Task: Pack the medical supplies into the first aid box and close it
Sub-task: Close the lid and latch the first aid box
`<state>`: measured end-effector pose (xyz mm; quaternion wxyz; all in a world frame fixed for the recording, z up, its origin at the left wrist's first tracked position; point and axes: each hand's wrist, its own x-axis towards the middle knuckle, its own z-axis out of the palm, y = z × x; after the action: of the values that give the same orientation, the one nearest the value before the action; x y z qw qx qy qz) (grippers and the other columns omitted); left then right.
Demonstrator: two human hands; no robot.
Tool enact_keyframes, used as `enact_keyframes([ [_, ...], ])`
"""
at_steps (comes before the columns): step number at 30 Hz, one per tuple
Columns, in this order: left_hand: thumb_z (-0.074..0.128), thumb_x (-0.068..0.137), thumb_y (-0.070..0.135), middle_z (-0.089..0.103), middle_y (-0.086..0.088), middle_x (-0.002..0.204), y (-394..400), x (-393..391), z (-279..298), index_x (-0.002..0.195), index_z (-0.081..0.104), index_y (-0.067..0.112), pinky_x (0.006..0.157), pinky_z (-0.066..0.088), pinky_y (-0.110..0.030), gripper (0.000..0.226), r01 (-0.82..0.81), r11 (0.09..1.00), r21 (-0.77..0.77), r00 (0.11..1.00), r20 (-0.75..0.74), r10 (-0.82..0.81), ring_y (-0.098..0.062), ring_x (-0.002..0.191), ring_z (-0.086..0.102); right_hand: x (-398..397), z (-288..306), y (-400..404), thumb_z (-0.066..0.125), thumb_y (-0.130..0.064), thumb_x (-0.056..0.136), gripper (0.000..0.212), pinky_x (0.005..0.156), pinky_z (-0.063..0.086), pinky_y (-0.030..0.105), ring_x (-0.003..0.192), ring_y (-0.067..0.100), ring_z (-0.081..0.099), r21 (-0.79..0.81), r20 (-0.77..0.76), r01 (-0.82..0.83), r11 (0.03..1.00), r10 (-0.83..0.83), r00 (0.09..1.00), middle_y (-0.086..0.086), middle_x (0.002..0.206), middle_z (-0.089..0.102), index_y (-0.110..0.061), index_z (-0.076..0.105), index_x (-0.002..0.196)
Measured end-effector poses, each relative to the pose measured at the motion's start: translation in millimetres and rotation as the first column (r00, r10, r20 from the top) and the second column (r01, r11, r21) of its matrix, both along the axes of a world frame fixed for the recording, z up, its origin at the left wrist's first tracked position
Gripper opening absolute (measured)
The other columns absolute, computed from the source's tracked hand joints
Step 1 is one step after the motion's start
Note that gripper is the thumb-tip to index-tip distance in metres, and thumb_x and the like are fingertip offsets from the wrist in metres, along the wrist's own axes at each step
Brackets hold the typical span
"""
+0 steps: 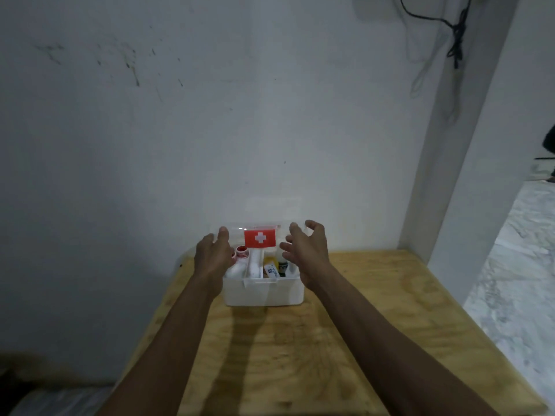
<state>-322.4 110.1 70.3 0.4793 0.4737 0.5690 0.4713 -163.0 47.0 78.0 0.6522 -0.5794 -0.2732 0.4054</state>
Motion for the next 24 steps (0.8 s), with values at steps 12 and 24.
enact_keyframes([
  [12, 0.063, 0.088, 0.032, 0.066, -0.016, 0.112, -32, -10, -15, 0.137, 0.044, 0.005, 0.075, 0.059, -0.038, 0.059, 0.009, 1.0, 0.019, 0.983, -0.183, -0.005, -0.032, 0.093, 0.069, -8, -18, -26, 0.064, -0.008, 0.091, 0.064, 0.049, 0.054, 0.028, 0.059, 0.026, 0.072, -0.12, 0.047, -0.085, 0.989, 0.091, 0.995, 0.027, 0.11, 0.064, -0.028, 0.03, 0.141],
  [24, 0.055, 0.092, 0.046, 0.042, -0.015, 0.143, -42, -16, -27, 0.14, 0.044, 0.015, 0.097, 0.044, -0.044, 0.058, 0.128, 0.973, 0.191, 0.711, -0.702, 0.044, -0.034, 0.13, 0.042, 1, -34, -33, 0.064, -0.044, 0.087, 0.06, 0.084, 0.056, 0.039, 0.112, 0.029, 0.061, -0.208, 0.834, 0.113, 0.972, 0.116, 0.54, 0.01, 0.135, 0.053, -0.023, 0.044, 0.139],
])
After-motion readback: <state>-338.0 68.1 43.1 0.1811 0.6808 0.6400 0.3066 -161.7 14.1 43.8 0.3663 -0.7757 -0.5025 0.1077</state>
